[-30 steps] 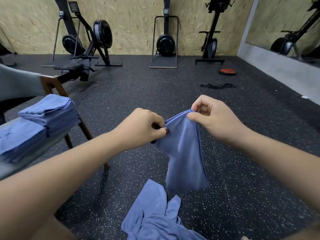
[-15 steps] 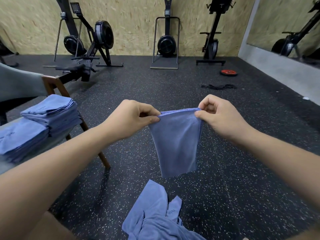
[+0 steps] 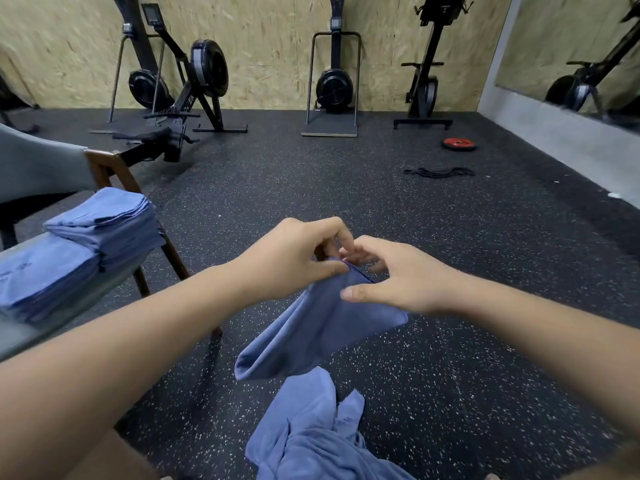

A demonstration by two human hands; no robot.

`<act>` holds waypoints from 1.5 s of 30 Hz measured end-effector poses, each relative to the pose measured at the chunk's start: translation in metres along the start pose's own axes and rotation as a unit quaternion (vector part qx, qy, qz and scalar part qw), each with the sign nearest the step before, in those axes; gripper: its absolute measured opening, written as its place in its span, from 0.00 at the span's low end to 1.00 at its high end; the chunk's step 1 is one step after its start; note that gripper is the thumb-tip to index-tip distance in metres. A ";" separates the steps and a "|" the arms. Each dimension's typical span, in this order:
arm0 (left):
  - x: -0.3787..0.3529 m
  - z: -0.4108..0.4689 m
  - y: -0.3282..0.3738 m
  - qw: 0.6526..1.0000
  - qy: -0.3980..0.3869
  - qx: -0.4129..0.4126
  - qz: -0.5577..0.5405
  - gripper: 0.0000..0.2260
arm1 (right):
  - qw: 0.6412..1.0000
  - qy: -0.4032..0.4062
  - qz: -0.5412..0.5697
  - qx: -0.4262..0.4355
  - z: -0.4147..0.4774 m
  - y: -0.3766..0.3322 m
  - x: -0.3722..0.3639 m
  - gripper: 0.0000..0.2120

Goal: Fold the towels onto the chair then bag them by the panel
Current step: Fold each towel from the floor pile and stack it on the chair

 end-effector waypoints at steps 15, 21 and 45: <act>-0.028 -0.004 -0.001 0.979 0.029 0.021 -0.198 0.13 | 0.994 0.049 0.052 0.087 -0.002 -0.003 0.029 0.06; -0.044 0.000 -0.011 0.977 -0.058 0.031 -0.204 0.17 | 0.986 0.071 0.091 0.117 -0.015 -0.011 0.048 0.03; 0.010 -0.020 -0.134 0.968 -0.057 0.234 0.070 0.07 | 0.913 0.350 0.197 0.068 -0.028 0.058 0.112 0.08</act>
Point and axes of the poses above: each hand's wrist, its own z-axis towards the middle knuckle, its own x-axis out of the back of the hand, y = z × x, the point moved 4 cm from there along z, towards the middle knuckle, and after that the axes turned 11 degrees about -y, right-handed, at the moved point
